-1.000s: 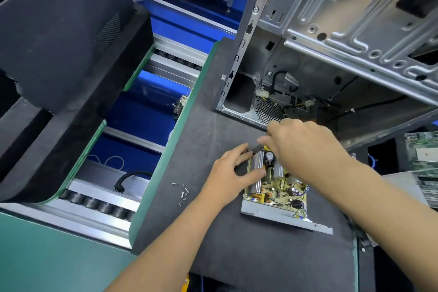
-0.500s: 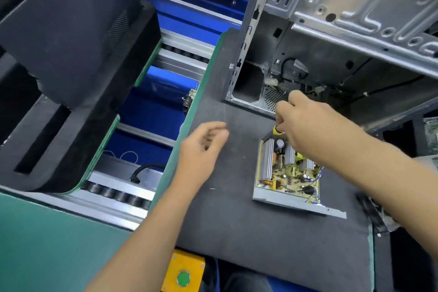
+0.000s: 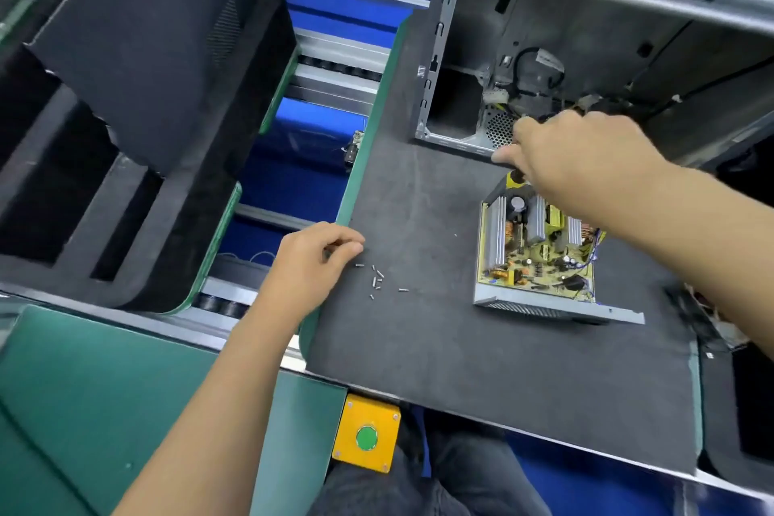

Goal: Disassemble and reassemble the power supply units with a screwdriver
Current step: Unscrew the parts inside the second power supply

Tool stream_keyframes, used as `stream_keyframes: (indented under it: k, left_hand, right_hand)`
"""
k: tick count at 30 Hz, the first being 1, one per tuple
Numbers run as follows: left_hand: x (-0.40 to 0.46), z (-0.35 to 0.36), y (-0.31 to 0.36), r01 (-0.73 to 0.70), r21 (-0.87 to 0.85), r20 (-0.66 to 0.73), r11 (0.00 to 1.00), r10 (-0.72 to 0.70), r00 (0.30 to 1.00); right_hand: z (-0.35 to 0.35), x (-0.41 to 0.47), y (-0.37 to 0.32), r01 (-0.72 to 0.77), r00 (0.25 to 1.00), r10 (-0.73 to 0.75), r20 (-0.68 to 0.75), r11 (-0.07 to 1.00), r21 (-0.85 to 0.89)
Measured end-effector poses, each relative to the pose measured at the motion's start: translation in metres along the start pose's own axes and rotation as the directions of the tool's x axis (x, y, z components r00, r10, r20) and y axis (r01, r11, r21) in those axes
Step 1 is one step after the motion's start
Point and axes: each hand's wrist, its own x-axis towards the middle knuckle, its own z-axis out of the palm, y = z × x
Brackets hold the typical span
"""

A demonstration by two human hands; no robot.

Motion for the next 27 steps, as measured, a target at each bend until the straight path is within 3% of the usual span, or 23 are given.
stream_keyframes:
  k: [3,7,9,12,14,16,19,24,27]
  left_hand:
    - [-0.005,-0.002,-0.009,0.02,-0.01,-0.041,1.0,-0.021,0.999]
    - [-0.01,-0.003,-0.015,-0.028,0.046,-0.037,0.999,0.029,0.999]
    - [-0.011,-0.003,-0.015,-0.029,0.07,-0.014,0.997,0.03,0.999]
    - [-0.011,0.001,-0.016,-0.02,0.12,0.057,0.993,0.013,0.998]
    - [-0.011,0.005,-0.016,-0.017,0.159,0.087,0.987,0.003,0.996]
    - [-0.011,0.007,-0.016,-0.031,0.187,0.08,0.982,0.016,0.997]
    - [-0.013,0.01,-0.016,-0.052,0.199,0.067,0.979,0.039,0.997]
    - [-0.013,0.012,-0.012,-0.083,0.157,-0.015,0.984,0.087,0.996]
    - [-0.009,0.016,-0.005,-0.079,0.102,-0.069,0.992,0.087,0.994]
  right_hand:
    - [0.0,0.004,0.001,0.017,0.993,-0.043,0.11,0.973,0.228]
    - [0.002,0.0,0.004,-0.027,0.999,0.027,0.017,0.999,0.023]
    - [0.001,-0.001,0.005,-0.083,0.994,0.086,0.064,0.995,-0.047]
    - [0.003,0.001,0.006,-0.077,0.983,0.037,0.182,0.973,0.216]
    - [0.004,0.001,0.004,-0.01,0.993,-0.021,0.114,0.963,0.269]
    - [0.003,-0.002,0.002,0.015,1.0,-0.018,0.016,0.984,0.175]
    - [0.002,-0.006,0.0,-0.06,0.997,0.056,-0.06,0.997,-0.052]
    - [0.005,0.0,0.005,-0.02,0.99,-0.007,0.14,0.982,0.19]
    - [0.004,-0.002,0.006,-0.017,0.996,0.01,0.085,0.996,0.082]
